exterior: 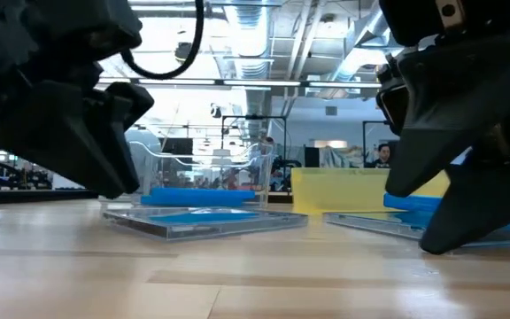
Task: Pick & place jewel cases by type
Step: Put the left black CD case into the yellow bin
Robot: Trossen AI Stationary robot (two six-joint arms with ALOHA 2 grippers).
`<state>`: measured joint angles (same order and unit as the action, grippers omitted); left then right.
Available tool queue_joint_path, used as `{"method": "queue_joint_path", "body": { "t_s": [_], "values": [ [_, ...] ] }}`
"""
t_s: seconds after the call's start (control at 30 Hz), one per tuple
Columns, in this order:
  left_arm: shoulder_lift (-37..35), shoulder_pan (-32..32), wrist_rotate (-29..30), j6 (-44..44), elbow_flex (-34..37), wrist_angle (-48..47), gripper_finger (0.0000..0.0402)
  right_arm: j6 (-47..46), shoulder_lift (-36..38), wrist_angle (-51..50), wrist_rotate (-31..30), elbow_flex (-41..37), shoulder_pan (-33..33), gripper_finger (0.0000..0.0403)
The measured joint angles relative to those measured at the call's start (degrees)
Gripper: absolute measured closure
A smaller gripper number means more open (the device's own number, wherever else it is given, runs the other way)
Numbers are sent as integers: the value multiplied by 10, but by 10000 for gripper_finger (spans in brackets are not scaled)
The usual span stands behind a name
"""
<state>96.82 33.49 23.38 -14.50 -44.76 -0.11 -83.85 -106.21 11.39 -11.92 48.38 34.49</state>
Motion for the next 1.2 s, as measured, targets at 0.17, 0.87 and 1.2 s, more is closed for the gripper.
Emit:
{"method": "queue_joint_path", "body": {
  "t_s": [0.17,0.87,1.2],
  "values": [
    [-1,0,9,-14,-2,-6,317,76,1,46,-5,-1,-15,186],
    [-14,-4,41,-91,-4,-89,317,297,78,48,0,1,-77,186],
    [-54,35,40,-123,-7,-72,317,333,43,9,94,-2,-190,186]
  ]
}}
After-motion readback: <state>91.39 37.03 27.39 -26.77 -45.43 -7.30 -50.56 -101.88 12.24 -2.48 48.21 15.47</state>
